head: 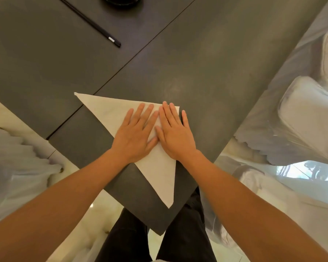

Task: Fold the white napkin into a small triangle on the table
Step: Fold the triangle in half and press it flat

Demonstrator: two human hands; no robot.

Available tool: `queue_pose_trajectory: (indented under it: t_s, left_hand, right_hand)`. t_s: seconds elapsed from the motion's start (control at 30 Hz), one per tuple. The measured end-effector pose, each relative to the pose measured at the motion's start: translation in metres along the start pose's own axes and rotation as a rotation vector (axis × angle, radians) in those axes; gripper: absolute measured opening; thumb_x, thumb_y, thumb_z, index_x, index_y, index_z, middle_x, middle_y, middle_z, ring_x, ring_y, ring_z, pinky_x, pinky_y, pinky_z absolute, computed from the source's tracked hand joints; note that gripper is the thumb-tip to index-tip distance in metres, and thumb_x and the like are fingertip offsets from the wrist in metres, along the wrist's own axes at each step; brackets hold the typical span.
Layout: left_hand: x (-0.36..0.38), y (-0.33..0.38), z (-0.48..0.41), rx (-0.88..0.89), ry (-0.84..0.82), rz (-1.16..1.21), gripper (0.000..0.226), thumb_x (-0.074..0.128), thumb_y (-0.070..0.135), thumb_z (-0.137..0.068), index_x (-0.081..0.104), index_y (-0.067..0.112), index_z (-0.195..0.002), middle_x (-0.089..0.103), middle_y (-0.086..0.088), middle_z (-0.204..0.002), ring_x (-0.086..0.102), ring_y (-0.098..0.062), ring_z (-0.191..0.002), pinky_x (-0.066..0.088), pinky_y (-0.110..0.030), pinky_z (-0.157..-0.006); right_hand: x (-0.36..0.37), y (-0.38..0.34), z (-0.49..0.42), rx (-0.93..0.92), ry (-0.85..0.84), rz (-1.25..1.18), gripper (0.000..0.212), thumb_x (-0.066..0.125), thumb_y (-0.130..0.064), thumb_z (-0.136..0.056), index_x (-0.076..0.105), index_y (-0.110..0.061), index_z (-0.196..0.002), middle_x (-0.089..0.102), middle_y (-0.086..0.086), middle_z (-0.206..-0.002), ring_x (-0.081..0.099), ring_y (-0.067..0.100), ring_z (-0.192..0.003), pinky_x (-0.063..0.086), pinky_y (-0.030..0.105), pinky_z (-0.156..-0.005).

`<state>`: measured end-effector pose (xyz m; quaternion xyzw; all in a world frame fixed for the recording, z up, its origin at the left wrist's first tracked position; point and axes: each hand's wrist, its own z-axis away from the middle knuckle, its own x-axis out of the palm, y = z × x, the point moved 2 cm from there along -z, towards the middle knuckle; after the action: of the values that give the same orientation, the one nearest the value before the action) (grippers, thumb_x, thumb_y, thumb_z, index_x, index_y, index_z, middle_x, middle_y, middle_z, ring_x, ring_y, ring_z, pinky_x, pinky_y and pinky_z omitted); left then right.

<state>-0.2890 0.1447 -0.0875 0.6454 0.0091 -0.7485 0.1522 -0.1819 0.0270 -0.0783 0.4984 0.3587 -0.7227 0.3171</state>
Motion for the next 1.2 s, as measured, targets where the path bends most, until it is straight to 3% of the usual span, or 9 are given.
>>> queue_pose_trajectory:
  t_s: [0.23, 0.57, 0.73, 0.83, 0.93, 1.03, 1.13, 1.2]
  left_hand:
    - [-0.010, -0.057, 0.002, -0.104, -0.015, -0.045, 0.085, 0.021, 0.078, -0.092, 0.009, 0.029, -0.160, 0.005, -0.011, -0.169, 0.001, -0.037, -0.155, 0.008, -0.058, -0.123]
    - [-0.028, -0.126, 0.020, -0.356, -0.020, -0.014, 0.084, 0.011, 0.067, -0.100, 0.001, 0.009, -0.160, -0.003, -0.010, -0.170, -0.006, -0.025, -0.156, 0.002, -0.045, -0.127]
    - [-0.028, -0.123, 0.014, -0.401, 0.011, 0.047, 0.075, 0.011, 0.058, -0.103, 0.003, 0.008, -0.159, -0.003, -0.015, -0.169, -0.007, -0.028, -0.156, -0.001, -0.042, -0.126]
    - [-0.023, -0.121, 0.018, -0.379, 0.053, 0.026, 0.069, 0.014, 0.048, -0.105, 0.003, 0.006, -0.159, -0.002, -0.017, -0.168, -0.008, -0.029, -0.155, -0.003, -0.043, -0.125]
    - [-0.016, -0.124, 0.024, -0.332, 0.051, -0.162, 0.073, 0.023, 0.040, -0.098, -0.001, 0.007, -0.159, -0.003, -0.019, -0.168, -0.006, -0.032, -0.156, -0.003, -0.044, -0.125]
    - [-0.012, -0.126, 0.023, -0.345, 0.062, -0.161, 0.078, 0.030, 0.042, -0.098, -0.005, 0.007, -0.159, -0.007, -0.017, -0.168, -0.009, -0.030, -0.156, -0.009, -0.040, -0.125]
    - [-0.012, -0.125, 0.018, -0.400, 0.097, -0.031, 0.067, 0.009, 0.046, -0.105, -0.002, 0.006, -0.158, -0.005, -0.014, -0.169, -0.009, -0.024, -0.156, -0.005, -0.039, -0.126]
    - [-0.012, -0.124, 0.017, -0.413, 0.112, -0.019, 0.066, 0.006, 0.047, -0.106, 0.000, 0.007, -0.158, -0.003, -0.012, -0.169, -0.008, -0.023, -0.156, -0.006, -0.038, -0.126]
  right_hand:
    - [0.011, 0.007, -0.004, 0.063, 0.015, 0.092, 0.072, 0.010, -0.063, -0.100, 0.003, -0.022, -0.158, 0.004, 0.008, -0.167, 0.000, 0.027, -0.154, 0.004, 0.053, -0.123]
    - [-0.003, 0.005, -0.006, 0.069, -0.106, 0.090, 0.074, 0.007, -0.065, -0.098, -0.008, -0.024, -0.157, -0.008, 0.005, -0.167, -0.009, 0.025, -0.153, -0.002, 0.052, -0.123]
    - [-0.028, -0.027, -0.016, 0.245, -0.082, -0.024, 0.072, 0.026, -0.054, -0.100, 0.009, -0.012, -0.157, 0.003, 0.009, -0.167, -0.006, 0.030, -0.153, -0.002, 0.055, -0.121]
    - [-0.035, -0.100, -0.050, 0.069, -0.037, -0.222, 0.072, 0.019, -0.053, -0.102, 0.010, -0.007, -0.156, 0.007, 0.010, -0.167, -0.004, 0.027, -0.154, 0.000, 0.052, -0.122]
    - [-0.024, -0.162, -0.078, -0.113, -0.097, -0.274, 0.069, 0.018, -0.051, -0.103, 0.004, -0.011, -0.157, 0.004, 0.005, -0.168, -0.004, 0.025, -0.154, 0.002, 0.052, -0.123]
    - [-0.006, -0.156, -0.086, -0.090, -0.136, -0.235, 0.069, 0.013, -0.053, -0.103, -0.002, -0.013, -0.158, -0.002, 0.003, -0.168, -0.008, 0.020, -0.153, -0.003, 0.049, -0.123]
    - [0.002, -0.123, -0.075, -0.078, -0.065, -0.133, 0.072, 0.008, -0.058, -0.101, 0.005, -0.014, -0.158, 0.002, 0.004, -0.168, -0.006, 0.021, -0.154, -0.004, 0.048, -0.124]
    - [0.005, -0.100, -0.065, -0.078, -0.044, -0.075, 0.074, 0.007, -0.060, -0.100, 0.004, -0.015, -0.158, 0.000, 0.004, -0.168, -0.006, 0.022, -0.154, -0.002, 0.049, -0.124]
